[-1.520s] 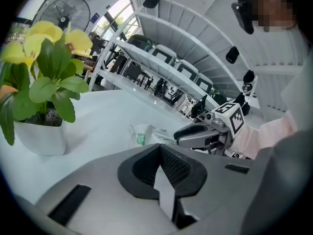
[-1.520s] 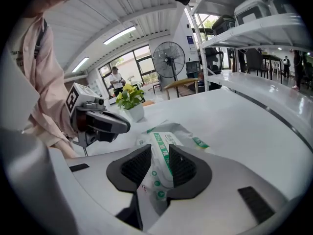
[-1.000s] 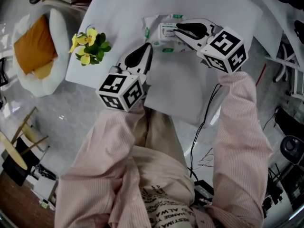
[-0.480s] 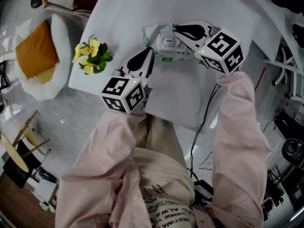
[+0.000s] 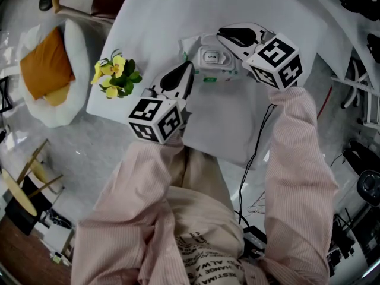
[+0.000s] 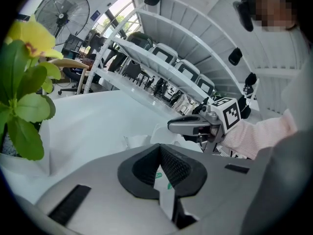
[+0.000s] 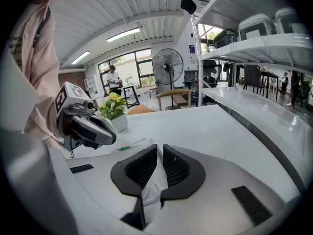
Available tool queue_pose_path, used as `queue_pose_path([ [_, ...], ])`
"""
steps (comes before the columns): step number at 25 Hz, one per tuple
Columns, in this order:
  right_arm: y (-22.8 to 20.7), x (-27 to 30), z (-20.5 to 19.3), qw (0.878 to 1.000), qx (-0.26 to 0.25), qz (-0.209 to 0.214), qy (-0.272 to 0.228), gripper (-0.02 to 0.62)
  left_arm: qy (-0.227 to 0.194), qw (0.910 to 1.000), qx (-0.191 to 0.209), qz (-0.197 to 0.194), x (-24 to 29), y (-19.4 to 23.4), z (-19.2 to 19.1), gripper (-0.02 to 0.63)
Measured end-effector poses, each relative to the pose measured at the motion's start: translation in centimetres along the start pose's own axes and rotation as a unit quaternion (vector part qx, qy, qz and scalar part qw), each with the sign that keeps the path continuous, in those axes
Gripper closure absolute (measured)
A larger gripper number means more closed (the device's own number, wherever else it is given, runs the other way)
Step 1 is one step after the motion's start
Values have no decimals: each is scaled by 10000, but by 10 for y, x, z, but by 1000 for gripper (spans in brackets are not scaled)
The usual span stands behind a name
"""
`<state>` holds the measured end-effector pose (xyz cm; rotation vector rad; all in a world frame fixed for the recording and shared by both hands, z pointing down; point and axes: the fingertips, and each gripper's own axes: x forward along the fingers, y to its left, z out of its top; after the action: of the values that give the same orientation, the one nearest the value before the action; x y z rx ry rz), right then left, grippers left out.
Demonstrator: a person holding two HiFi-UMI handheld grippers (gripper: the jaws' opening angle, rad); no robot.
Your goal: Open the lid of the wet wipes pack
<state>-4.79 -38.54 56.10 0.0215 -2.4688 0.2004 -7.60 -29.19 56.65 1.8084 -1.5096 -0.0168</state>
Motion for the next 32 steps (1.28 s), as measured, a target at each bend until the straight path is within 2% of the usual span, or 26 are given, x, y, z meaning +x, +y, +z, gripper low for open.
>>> queue_pose_path([
  [16,-20,15,-5,9992,249,-267,-151,563,19,9999,-98,41,3,5,-6,607],
  [21,-19,10,-2,9986,403,-236,-267,563,36,10000,-66,17,3,3,-7,607],
  [23,-17,6,1,9974,574,-192,-394,563,60,10000,-41,11,1,1,-8,607],
  [26,-19,-5,15,9911,942,-325,-884,563,93,9999,36,-14,-1,-1,-5,607],
  [32,-13,-27,35,9864,916,-592,-1228,574,6,9995,264,-160,-5,-12,11,607],
])
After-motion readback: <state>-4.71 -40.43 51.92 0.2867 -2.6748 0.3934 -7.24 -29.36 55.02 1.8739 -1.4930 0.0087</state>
